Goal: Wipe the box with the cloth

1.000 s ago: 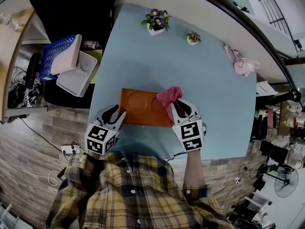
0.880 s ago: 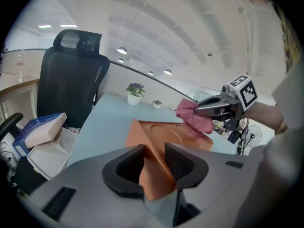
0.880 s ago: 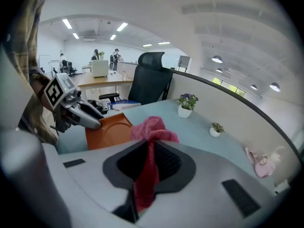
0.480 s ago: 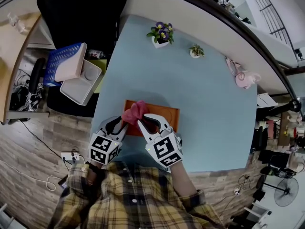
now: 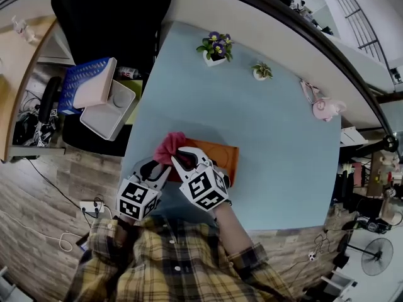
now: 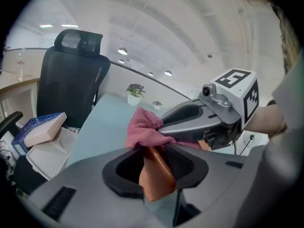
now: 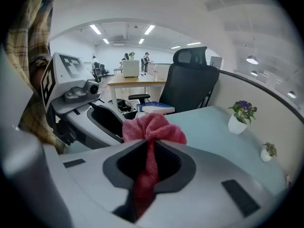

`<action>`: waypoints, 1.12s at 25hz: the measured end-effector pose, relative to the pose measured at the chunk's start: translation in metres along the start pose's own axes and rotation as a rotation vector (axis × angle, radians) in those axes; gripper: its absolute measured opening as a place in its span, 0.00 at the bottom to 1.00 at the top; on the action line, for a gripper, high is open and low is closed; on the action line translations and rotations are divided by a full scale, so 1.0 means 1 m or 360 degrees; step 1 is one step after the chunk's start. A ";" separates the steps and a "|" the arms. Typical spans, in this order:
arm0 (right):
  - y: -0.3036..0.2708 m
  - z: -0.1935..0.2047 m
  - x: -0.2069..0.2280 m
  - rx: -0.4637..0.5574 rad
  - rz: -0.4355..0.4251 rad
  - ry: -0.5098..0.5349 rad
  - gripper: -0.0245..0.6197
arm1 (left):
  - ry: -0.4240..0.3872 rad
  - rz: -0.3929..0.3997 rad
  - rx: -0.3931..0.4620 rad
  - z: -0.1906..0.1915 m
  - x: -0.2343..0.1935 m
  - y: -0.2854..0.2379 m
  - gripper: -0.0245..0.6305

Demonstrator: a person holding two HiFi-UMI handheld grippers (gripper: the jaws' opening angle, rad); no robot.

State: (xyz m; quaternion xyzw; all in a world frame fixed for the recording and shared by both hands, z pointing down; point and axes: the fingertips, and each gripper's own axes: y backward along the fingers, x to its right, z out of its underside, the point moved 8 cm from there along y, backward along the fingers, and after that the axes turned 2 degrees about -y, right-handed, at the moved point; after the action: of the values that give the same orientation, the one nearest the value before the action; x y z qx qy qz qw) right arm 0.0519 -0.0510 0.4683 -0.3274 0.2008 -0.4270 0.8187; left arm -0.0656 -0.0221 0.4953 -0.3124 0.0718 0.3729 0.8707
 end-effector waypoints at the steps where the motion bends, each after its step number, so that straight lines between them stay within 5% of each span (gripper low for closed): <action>1: -0.001 0.000 0.001 0.0006 -0.0012 -0.0006 0.11 | 0.0000 -0.0001 0.0002 0.000 0.000 0.000 0.24; 28: 0.043 0.041 0.014 -0.0138 0.0128 -0.0064 0.11 | -0.0009 -0.0006 0.0003 0.001 0.001 0.001 0.24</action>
State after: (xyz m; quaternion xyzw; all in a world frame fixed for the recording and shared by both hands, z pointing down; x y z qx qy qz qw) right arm 0.1089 -0.0297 0.4656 -0.3628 0.2156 -0.3780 0.8240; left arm -0.0652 -0.0204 0.4950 -0.3107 0.0690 0.3720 0.8719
